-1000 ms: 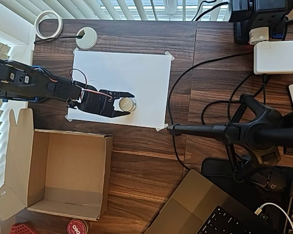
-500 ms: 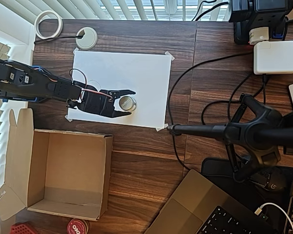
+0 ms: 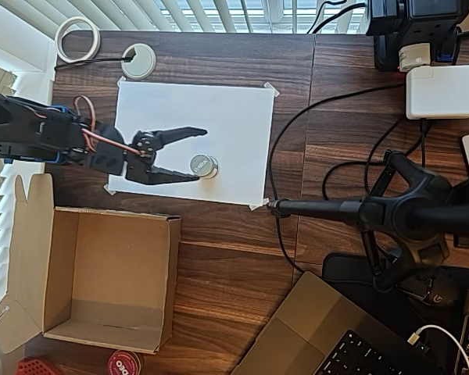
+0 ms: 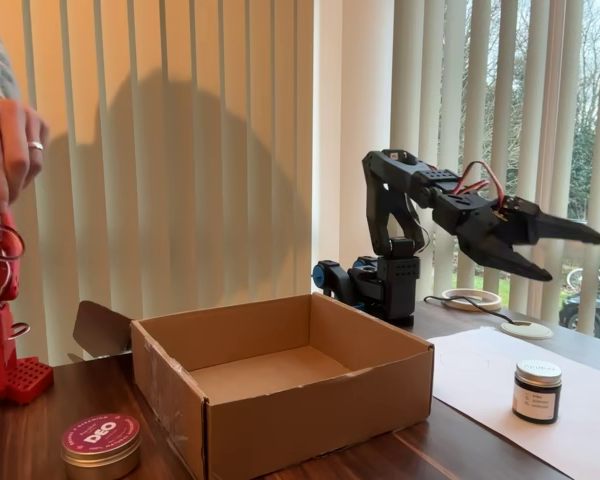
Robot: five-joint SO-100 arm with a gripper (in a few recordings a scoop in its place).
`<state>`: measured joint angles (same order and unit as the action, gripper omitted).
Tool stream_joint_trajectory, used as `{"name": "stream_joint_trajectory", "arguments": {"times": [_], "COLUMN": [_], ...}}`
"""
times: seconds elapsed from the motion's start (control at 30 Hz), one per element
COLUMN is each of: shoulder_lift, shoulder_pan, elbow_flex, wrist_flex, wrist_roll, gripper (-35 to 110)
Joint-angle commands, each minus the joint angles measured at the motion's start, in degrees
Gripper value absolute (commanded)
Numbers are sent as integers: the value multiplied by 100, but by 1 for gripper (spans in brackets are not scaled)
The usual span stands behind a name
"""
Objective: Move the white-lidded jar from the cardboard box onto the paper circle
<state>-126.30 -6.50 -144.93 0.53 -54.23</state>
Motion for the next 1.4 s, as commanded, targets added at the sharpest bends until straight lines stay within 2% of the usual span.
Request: {"name": "stream_joint_trajectory", "arguments": {"times": [0.0,0.07,0.2,0.27,0.47,0.77,1.1,1.37], "shoulder_lift": [-1767,-2654,-4104,-4526,-5414,-6671,-6943,-6943], "shoulder_pan": [246,396,562,642,773,782,800,677], "elbow_flex": [-1063,-1679,-2127,-2347,-2707,-3023,-2848,-2839], "wrist_flex": [149,712,2540,3006,4386,6557,7541,7541], "wrist_roll": [1318,1898,2751,2997,3349,3604,3841,4219], "gripper": [26,23,17,13,1,0,0,0]}}
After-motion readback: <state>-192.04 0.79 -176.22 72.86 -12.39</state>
